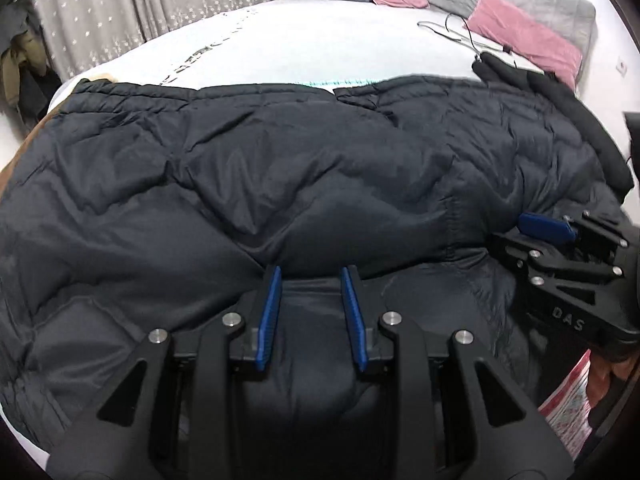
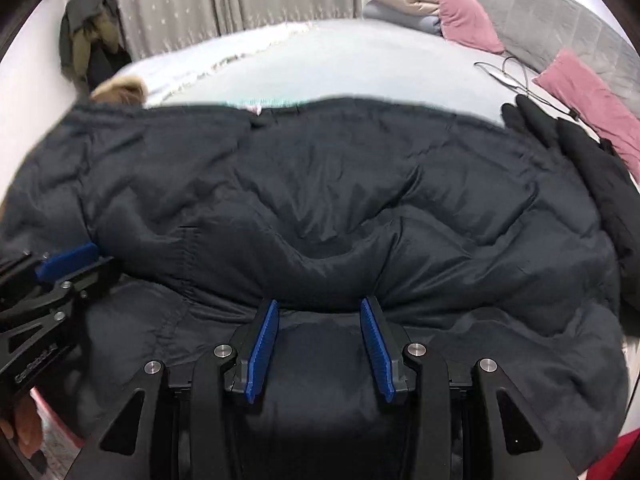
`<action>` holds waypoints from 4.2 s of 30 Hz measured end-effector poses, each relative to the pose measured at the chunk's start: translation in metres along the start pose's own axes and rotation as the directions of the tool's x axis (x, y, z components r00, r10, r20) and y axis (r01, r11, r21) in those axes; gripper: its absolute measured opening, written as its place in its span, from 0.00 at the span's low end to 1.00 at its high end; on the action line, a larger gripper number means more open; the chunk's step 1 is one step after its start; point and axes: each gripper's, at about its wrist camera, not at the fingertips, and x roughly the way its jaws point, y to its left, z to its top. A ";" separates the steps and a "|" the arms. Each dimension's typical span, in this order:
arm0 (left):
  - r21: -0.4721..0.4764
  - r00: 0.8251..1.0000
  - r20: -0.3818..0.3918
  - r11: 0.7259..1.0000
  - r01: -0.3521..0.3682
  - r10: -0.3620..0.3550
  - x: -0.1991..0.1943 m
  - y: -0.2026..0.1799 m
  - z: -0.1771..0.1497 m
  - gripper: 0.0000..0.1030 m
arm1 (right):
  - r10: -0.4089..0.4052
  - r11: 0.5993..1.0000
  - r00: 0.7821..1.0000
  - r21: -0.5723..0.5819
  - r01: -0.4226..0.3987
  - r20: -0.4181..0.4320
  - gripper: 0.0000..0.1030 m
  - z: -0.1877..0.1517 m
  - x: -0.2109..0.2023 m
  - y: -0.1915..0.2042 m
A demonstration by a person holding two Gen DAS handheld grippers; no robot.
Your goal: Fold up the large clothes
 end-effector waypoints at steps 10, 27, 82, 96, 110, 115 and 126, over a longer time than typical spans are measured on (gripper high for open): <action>-0.060 0.997 0.001 0.996 0.071 -0.071 -0.007 0.011 -0.004 0.32 | 0.035 0.999 0.988 -0.019 -0.033 0.147 0.36 0.023 -0.039 0.011; -0.130 0.995 0.000 0.986 0.101 -0.102 -0.010 0.037 -0.006 0.32 | 0.067 0.996 0.998 -0.055 -0.068 -0.005 0.06 0.055 0.022 0.051; -0.115 0.991 -0.017 0.985 0.126 -0.129 0.010 0.029 -0.004 0.33 | 0.252 0.966 0.968 0.070 -0.250 -0.018 0.21 -0.071 -0.059 0.037; -0.121 0.991 0.001 0.983 0.136 -0.137 -0.005 0.033 -0.009 0.33 | 0.226 0.963 0.970 0.127 -0.237 0.093 0.48 -0.084 -0.089 -0.015; 0.056 0.980 0.036 0.979 0.194 -0.196 -0.014 -0.043 0.009 0.33 | 0.134 0.640 0.978 0.739 -0.210 0.161 0.69 -0.172 -0.117 -0.207; 0.047 0.976 0.053 0.977 0.210 -0.212 0.001 -0.050 0.025 0.33 | 0.184 0.482 0.966 0.840 -0.251 0.183 0.69 -0.197 -0.093 -0.230; 0.134 0.993 -0.009 0.983 0.121 -0.121 0.028 -0.065 0.013 0.33 | 0.158 0.459 0.932 0.812 -0.361 0.325 0.69 -0.174 -0.080 -0.209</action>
